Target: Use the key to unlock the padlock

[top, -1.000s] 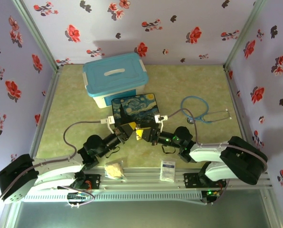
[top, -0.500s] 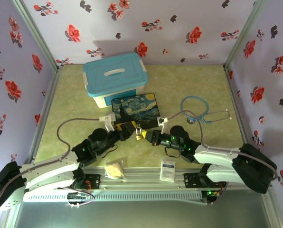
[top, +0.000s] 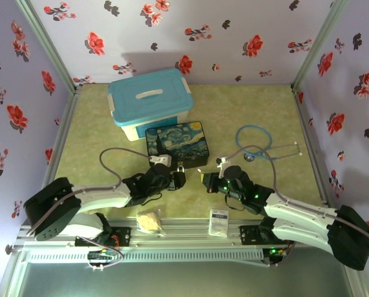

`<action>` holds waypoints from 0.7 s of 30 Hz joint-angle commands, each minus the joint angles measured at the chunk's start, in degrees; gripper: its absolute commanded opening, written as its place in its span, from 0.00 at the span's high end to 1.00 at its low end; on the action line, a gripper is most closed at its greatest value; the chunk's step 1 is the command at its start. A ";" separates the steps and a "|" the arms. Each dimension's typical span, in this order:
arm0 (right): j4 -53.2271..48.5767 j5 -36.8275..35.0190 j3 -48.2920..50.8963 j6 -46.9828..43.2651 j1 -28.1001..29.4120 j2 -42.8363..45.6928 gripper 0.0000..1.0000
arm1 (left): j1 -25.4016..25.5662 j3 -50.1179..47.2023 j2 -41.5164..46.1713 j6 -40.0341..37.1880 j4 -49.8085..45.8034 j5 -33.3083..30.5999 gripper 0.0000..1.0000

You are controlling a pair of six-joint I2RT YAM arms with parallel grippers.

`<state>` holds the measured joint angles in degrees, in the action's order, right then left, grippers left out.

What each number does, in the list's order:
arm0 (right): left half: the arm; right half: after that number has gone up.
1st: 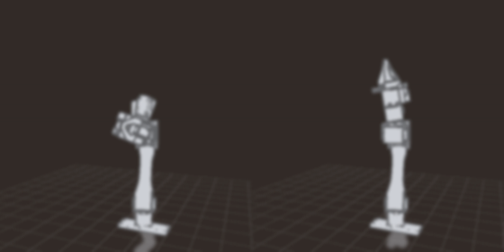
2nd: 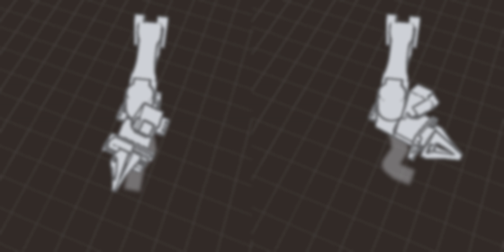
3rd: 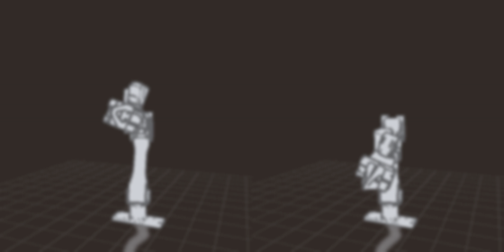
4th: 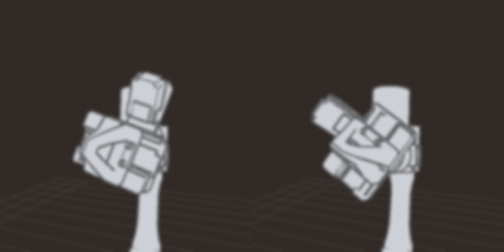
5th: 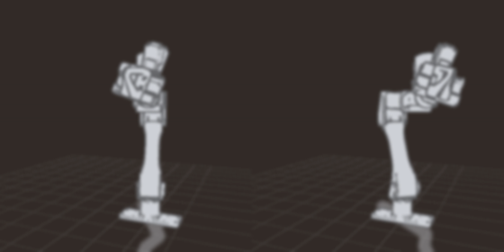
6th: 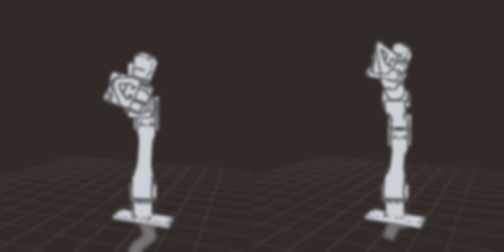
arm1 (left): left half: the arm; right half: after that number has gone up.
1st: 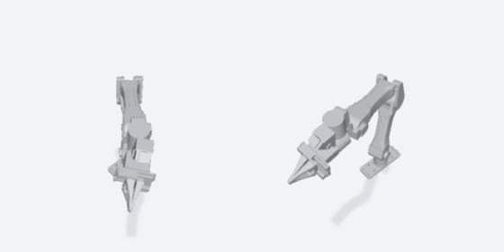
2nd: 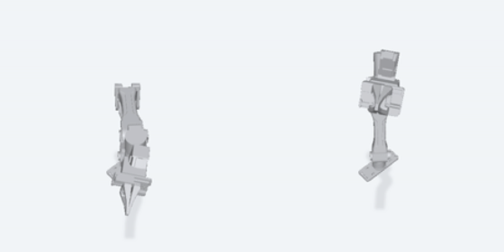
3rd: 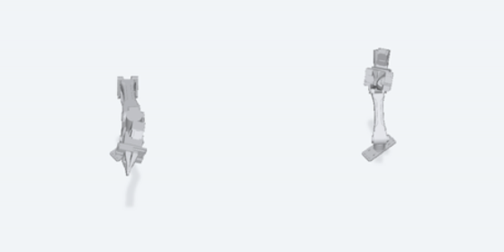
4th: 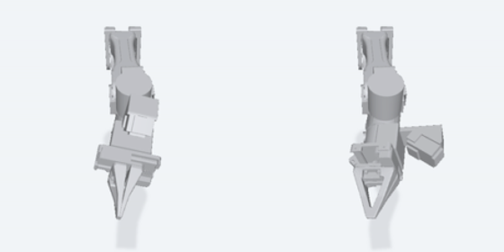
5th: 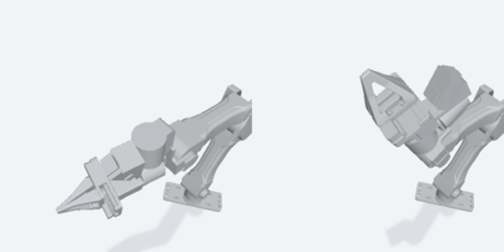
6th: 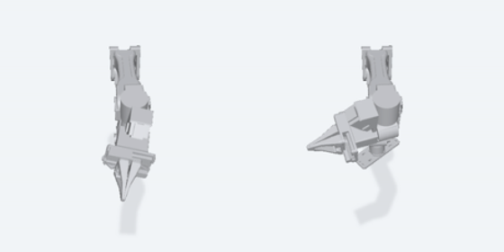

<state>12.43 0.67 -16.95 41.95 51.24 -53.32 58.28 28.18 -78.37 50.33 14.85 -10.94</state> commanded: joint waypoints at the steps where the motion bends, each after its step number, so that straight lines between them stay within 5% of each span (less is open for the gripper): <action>1: 4.64 1.56 2.26 -0.07 -0.35 1.58 1.00 | 0.39 1.34 -2.59 -2.97 2.40 -0.13 0.33; 21: 1.11 -0.75 3.15 -1.19 -0.30 3.05 1.00 | 2.07 5.09 -15.73 -3.57 5.85 0.40 0.56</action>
<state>13.56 1.23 -14.39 41.93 51.24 -50.61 59.27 32.18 -91.18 46.74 18.90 -11.79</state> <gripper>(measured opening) 0.064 0.440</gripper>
